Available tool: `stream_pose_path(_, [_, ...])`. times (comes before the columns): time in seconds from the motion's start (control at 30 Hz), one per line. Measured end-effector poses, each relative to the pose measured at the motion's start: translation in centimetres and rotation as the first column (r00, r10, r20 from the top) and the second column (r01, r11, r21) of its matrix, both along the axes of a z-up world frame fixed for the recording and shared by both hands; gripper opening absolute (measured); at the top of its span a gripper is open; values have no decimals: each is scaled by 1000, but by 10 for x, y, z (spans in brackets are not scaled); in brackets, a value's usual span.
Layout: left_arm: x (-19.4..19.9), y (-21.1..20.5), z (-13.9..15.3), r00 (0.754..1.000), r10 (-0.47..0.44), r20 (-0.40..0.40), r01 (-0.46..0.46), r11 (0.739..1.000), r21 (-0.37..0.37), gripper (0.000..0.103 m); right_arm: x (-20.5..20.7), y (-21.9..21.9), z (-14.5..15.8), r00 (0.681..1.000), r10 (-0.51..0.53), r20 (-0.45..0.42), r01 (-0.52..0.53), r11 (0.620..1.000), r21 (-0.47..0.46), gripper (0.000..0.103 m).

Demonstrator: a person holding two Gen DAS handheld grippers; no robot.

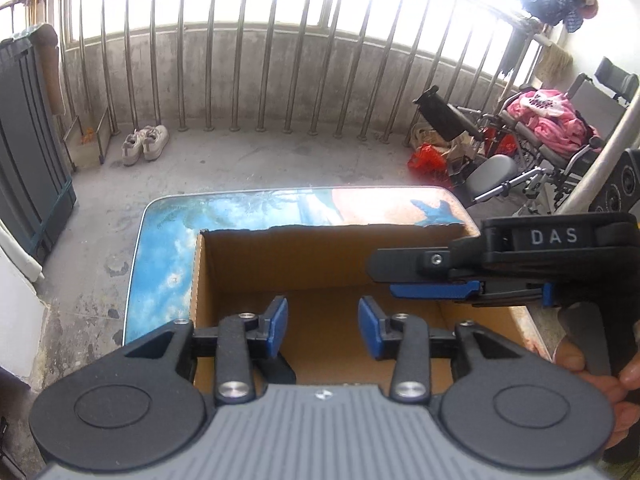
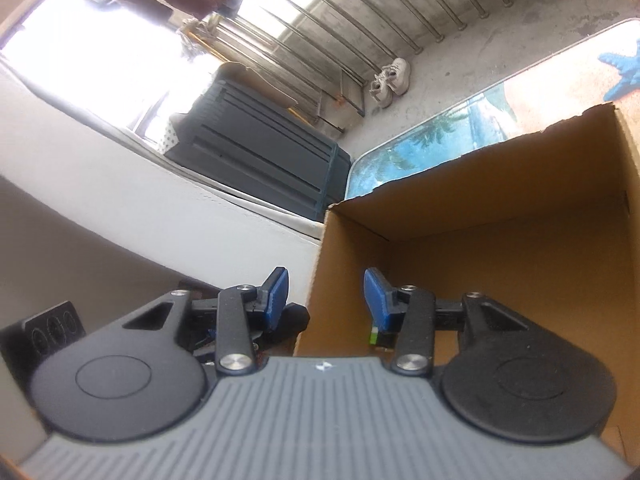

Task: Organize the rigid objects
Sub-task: 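Grasp the rim of the pink bowl with the right gripper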

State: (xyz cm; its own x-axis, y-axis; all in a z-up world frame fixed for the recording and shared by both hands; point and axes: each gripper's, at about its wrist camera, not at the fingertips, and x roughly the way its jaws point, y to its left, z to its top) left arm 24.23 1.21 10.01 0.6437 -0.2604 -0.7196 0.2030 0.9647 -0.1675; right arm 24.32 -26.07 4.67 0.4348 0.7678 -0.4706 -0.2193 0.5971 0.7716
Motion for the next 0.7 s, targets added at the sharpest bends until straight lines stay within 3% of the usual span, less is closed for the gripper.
stream_pose_path(0.17, [-57,10,26,995,-36,94,38,999,-16,61,-73,-37,24,995,-14,101,8,998,65,44])
stream_pose_path(0.3, [-103,19,22,990,-68,125,73,997,-38,83,-131,-64,18,989,-41,145,29,996,84,48])
stream_pose_path(0.4, [-132,20,2,986,-114,119,120,991,-53,90,-170,-76,-7,990,-59,124,51,997,65,51])
stream_pose_path(0.7, [-177,-12,-91,981,-190,37,188,980,62,96,-224,-58,-102,988,-157,-9,154,981,-121,52])
